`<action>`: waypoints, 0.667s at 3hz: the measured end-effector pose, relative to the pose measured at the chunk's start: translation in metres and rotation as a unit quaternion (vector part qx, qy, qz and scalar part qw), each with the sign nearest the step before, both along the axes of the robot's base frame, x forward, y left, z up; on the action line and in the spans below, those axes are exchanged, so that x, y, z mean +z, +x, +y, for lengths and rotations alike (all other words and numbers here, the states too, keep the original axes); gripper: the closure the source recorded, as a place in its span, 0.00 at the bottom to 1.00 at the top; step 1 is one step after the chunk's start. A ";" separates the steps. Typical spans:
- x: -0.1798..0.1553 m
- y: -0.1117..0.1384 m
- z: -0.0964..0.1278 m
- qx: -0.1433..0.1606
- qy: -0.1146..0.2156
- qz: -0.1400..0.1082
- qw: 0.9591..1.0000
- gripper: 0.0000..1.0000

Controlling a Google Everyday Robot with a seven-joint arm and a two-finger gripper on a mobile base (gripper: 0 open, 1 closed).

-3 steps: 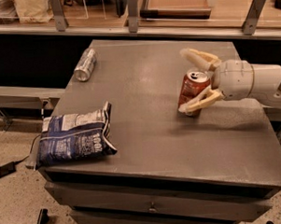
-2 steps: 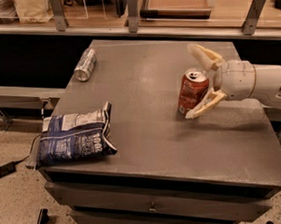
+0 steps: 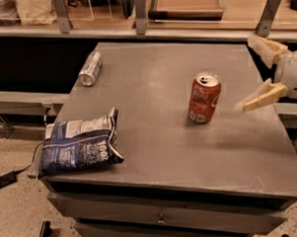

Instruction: Place coke can upright

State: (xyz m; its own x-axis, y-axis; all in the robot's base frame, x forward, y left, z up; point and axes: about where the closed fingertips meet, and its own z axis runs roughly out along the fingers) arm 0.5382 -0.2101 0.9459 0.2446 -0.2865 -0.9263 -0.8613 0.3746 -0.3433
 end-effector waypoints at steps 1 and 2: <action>-0.012 0.000 -0.033 -0.039 -0.008 0.050 0.998 0.00; -0.012 0.000 -0.033 -0.039 -0.008 0.050 0.998 0.00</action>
Offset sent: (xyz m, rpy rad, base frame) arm -0.0003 -0.0328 -0.0099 -0.0246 0.0892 -0.0741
